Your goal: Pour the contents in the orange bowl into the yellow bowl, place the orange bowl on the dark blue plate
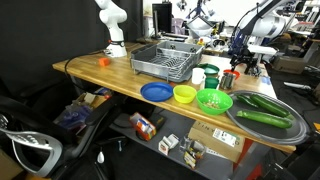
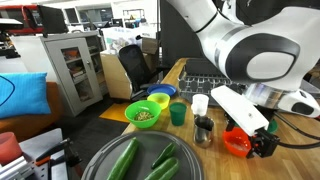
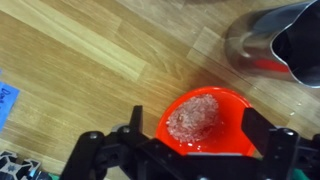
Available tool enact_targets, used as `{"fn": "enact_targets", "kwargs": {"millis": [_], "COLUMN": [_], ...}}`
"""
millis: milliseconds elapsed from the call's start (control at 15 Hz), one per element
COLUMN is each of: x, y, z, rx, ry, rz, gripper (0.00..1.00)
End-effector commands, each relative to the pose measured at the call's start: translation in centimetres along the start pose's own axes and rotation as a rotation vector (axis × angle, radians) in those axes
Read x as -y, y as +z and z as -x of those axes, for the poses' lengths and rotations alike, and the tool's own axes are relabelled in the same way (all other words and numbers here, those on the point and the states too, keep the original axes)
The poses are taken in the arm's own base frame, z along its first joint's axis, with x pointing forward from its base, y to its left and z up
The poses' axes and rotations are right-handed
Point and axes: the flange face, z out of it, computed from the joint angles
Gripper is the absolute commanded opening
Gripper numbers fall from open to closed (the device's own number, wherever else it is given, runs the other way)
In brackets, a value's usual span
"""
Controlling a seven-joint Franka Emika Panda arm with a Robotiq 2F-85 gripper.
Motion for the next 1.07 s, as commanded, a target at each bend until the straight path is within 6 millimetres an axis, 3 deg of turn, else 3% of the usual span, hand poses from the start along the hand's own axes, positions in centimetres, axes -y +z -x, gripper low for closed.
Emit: {"fn": "enact_targets", "kwargs": {"millis": [0, 333, 667, 733, 867, 1000], "x": [-0.4, -2.1, -2.5, -2.5, -2.6, -3.0], "y": [0.2, 0.5, 1.3, 1.3, 1.3, 1.5], "z": [-0.9, -1.2, -1.2, -1.2, -1.2, -1.1], "rx": [0.016, 0.009, 0.011, 0.012, 0.011, 0.012], "ry": [0.061, 0.139, 0.174, 0.182, 0.196, 0.206], "rz": [-0.058, -0.069, -0.095, -0.103, -0.115, -0.12], "gripper": [1.0, 1.0, 1.0, 0.94, 0.7, 0.61]}}
